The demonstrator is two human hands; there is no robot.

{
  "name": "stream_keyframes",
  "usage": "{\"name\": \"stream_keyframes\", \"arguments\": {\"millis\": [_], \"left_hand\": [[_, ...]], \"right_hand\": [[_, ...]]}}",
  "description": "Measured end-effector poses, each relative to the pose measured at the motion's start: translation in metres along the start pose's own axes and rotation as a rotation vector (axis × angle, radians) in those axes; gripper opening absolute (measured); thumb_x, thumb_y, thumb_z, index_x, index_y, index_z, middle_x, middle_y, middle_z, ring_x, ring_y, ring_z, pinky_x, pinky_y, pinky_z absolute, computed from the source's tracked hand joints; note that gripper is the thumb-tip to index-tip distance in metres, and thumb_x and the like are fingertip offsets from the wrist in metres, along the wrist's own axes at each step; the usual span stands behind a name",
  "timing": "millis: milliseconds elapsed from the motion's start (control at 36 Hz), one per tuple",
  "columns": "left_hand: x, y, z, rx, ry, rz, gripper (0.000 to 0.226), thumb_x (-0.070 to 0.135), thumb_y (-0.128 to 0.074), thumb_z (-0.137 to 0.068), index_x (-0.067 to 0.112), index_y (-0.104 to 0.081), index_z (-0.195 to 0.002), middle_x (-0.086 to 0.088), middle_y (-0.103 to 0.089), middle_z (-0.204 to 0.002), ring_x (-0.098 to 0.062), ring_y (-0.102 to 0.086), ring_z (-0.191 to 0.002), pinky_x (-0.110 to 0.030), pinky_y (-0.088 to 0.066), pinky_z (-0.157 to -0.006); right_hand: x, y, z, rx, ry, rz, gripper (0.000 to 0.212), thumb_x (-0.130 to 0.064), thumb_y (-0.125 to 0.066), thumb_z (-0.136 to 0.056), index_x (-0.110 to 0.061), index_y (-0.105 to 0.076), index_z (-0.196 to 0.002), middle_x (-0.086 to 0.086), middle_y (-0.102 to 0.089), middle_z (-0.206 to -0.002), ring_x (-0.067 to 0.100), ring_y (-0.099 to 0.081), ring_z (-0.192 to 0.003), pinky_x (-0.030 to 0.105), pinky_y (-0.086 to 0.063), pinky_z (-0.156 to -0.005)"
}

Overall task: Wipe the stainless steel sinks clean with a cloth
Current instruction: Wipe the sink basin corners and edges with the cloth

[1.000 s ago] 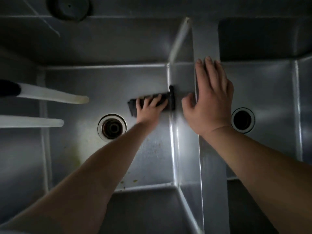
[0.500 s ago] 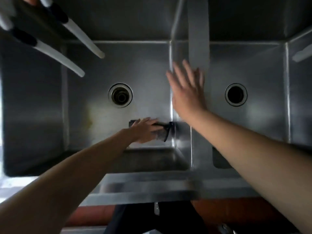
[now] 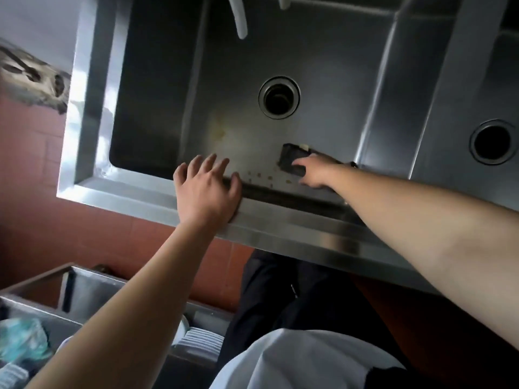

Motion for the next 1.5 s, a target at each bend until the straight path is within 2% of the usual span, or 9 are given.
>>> {"name": "stream_keyframes", "arguments": {"millis": [139, 333, 556, 944, 1056, 1167, 1250, 1389, 1500], "left_hand": [[0.001, -0.003, 0.000, 0.102, -0.005, 0.040, 0.042, 0.046, -0.042, -0.091, 0.023, -0.070, -0.112, 0.004, -0.067, -0.124, -0.023, -0.051, -0.127, -0.044, -0.028, -0.110], [0.002, -0.003, 0.001, 0.108, 0.007, 0.035, 0.040, 0.042, -0.044, -0.089, 0.020, -0.072, -0.108, 0.001, -0.069, -0.121, -0.025, -0.055, -0.122, -0.043, -0.031, -0.106], [0.004, 0.002, 0.000, 0.054, 0.028, 0.031, 0.038, 0.040, -0.045, -0.088, 0.020, -0.072, -0.105, 0.002, -0.070, -0.117, -0.025, -0.055, -0.121, -0.041, -0.031, -0.104], [0.005, 0.008, 0.001, -0.034, 0.043, -0.001, 0.034, 0.041, -0.045, -0.088, 0.022, -0.071, -0.099, 0.004, -0.069, -0.111, -0.023, -0.051, -0.122, -0.040, -0.030, -0.102], [0.004, 0.006, 0.000, -0.034, 0.044, -0.005, 0.031, 0.041, -0.048, -0.088, 0.022, -0.071, -0.098, 0.005, -0.070, -0.111, -0.023, -0.052, -0.122, -0.041, -0.030, -0.102], [0.003, 0.005, -0.001, -0.040, 0.048, 0.005, 0.032, 0.042, -0.046, -0.083, 0.024, -0.070, -0.094, 0.007, -0.070, -0.107, -0.022, -0.053, -0.119, -0.040, -0.032, -0.101], [0.002, 0.003, -0.001, -0.013, 0.052, 0.035, 0.033, 0.043, -0.046, -0.081, 0.024, -0.071, -0.092, 0.007, -0.071, -0.105, -0.022, -0.054, -0.116, -0.041, -0.032, -0.099], [0.003, 0.004, -0.001, -0.031, 0.047, 0.048, 0.039, 0.047, -0.041, -0.082, 0.024, -0.071, -0.093, 0.006, -0.072, -0.105, -0.022, -0.055, -0.116, -0.042, -0.033, -0.100], [0.001, 0.004, -0.002, -0.056, 0.045, 0.033, 0.034, 0.046, -0.042, -0.084, 0.025, -0.069, -0.089, 0.009, -0.070, -0.103, -0.020, -0.053, -0.115, -0.039, -0.032, -0.099]], "right_hand": [[0.005, -0.007, -0.019, 0.104, -0.047, 0.078, 0.061, -0.016, -0.069, -0.087, -0.041, -0.037, -0.131, 0.008, -0.033, -0.142, 0.039, -0.036, -0.129, 0.053, -0.045, -0.098], [0.023, 0.013, -0.046, 0.297, -0.104, 0.250, 0.063, 0.000, -0.047, -0.092, -0.041, -0.033, -0.139, 0.011, -0.028, -0.148, 0.042, -0.026, -0.139, 0.054, -0.043, -0.098], [0.041, 0.055, -0.061, 0.439, -0.190, 0.216, 0.054, 0.001, -0.041, -0.094, -0.027, -0.035, -0.140, 0.019, -0.037, -0.139, 0.045, -0.040, -0.126, 0.049, -0.042, -0.098], [0.027, -0.042, -0.020, 0.282, -0.625, -0.347, 0.053, -0.021, -0.050, -0.097, -0.027, -0.022, -0.142, 0.014, -0.024, -0.150, 0.041, -0.035, -0.130, 0.044, -0.038, -0.100], [-0.005, -0.052, -0.030, 0.280, -0.447, -0.207, 0.049, -0.025, -0.048, -0.099, -0.027, -0.025, -0.142, 0.016, -0.026, -0.148, 0.043, -0.036, -0.128, 0.050, -0.038, -0.102], [-0.078, -0.050, -0.045, 0.071, -0.033, 0.043, 0.061, -0.015, -0.043, -0.097, -0.035, -0.023, -0.151, 0.016, -0.021, -0.155, 0.045, -0.030, -0.136, 0.055, -0.037, -0.107], [-0.120, -0.053, -0.057, -0.074, 0.210, 0.321, 0.050, -0.038, -0.039, -0.102, -0.041, -0.025, -0.149, 0.011, -0.018, -0.158, 0.043, -0.024, -0.140, 0.060, -0.034, -0.108], [-0.111, -0.037, -0.061, -0.142, 0.305, 0.490, 0.053, -0.031, -0.040, -0.103, -0.042, -0.023, -0.153, 0.011, -0.019, -0.160, 0.041, -0.027, -0.142, 0.048, -0.029, -0.117], [-0.052, -0.038, -0.035, -0.198, 0.220, 0.431, 0.076, 0.004, -0.044, -0.094, -0.044, -0.027, -0.150, 0.009, -0.014, -0.161, 0.042, -0.022, -0.144, 0.052, -0.030, -0.115]]}}
Point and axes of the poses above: each hand's wrist, its own z-axis away from the middle knuckle, its own y-axis out of the back of the hand, x = y × z, the point moved 1 cm from there along -z, towards the middle knuckle
